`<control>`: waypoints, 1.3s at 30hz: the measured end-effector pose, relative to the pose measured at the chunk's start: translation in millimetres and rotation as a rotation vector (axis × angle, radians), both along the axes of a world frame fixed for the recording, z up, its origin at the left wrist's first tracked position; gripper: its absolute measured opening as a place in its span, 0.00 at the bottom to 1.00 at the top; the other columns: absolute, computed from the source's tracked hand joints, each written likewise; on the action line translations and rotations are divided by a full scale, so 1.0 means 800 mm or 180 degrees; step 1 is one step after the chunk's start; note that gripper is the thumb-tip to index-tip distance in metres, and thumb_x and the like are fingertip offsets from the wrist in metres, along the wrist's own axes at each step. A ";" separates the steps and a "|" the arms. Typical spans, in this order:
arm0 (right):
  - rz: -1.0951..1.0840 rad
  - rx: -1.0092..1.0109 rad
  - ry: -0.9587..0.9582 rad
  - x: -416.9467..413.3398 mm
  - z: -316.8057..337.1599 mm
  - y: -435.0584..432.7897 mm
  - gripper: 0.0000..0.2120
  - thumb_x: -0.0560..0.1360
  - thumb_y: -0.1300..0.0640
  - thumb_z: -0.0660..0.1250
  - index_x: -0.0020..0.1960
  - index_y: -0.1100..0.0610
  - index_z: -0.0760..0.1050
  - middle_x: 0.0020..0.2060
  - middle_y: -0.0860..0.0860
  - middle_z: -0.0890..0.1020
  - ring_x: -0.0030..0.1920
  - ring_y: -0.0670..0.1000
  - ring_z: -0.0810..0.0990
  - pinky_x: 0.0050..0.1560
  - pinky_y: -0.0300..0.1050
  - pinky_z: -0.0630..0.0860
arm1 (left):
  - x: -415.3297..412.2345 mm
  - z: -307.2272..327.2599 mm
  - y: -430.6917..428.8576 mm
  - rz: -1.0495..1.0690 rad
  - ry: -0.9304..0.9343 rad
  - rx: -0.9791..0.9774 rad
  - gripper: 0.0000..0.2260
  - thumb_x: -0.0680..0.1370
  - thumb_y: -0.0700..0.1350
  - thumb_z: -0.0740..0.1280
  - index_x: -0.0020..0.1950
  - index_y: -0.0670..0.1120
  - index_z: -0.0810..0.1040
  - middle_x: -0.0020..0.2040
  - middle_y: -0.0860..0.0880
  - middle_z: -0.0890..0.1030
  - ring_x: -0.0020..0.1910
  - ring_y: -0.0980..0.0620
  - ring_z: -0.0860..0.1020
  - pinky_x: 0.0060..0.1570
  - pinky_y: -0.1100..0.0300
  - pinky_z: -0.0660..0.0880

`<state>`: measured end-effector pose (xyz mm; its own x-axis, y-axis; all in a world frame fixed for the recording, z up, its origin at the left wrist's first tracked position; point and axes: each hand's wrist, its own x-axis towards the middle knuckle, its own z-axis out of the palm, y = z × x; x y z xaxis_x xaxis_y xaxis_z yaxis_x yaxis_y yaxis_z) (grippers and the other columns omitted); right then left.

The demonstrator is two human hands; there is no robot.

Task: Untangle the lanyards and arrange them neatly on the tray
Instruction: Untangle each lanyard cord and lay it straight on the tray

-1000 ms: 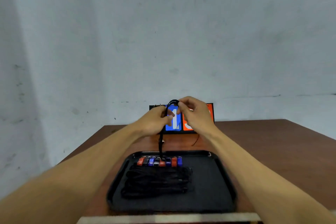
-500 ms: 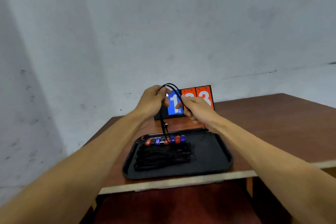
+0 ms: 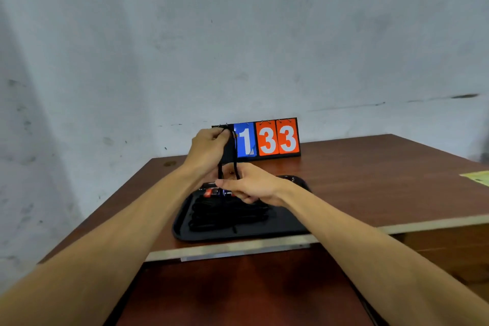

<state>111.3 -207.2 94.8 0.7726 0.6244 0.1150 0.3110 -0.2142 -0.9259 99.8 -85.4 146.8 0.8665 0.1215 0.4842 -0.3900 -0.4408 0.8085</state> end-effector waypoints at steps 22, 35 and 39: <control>-0.0115 0.0004 0.0117 0.064 -0.060 -0.016 0.17 0.82 0.48 0.55 0.40 0.57 0.70 0.26 0.48 0.66 0.26 0.48 0.67 0.37 0.43 0.74 | 0.033 -0.093 0.088 -0.0261 0.0539 -0.0413 0.10 0.81 0.41 0.60 0.48 0.45 0.80 0.37 0.45 0.77 0.34 0.53 0.78 0.34 0.69 0.77; -0.0410 0.0271 0.0759 0.075 -0.086 -0.051 0.15 0.83 0.54 0.54 0.59 0.62 0.73 0.29 0.47 0.68 0.27 0.44 0.63 0.26 0.36 0.59 | 0.030 -0.136 0.123 -0.0336 0.0963 -0.0029 0.05 0.77 0.37 0.65 0.50 0.41 0.81 0.38 0.42 0.82 0.33 0.55 0.81 0.39 0.66 0.79; -0.0696 0.0119 0.0449 0.062 -0.090 -0.056 0.08 0.81 0.61 0.58 0.53 0.61 0.75 0.34 0.52 0.77 0.28 0.44 0.70 0.25 0.36 0.63 | 0.017 -0.144 0.132 -0.0386 0.1059 0.0070 0.07 0.78 0.37 0.64 0.53 0.41 0.80 0.40 0.40 0.82 0.35 0.54 0.81 0.42 0.63 0.79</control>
<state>161.0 -252.0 22.5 0.8987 0.4382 0.0163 0.1282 -0.2270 -0.9654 113.7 20.3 31.3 0.9847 0.0007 0.1744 -0.1574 -0.4262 0.8908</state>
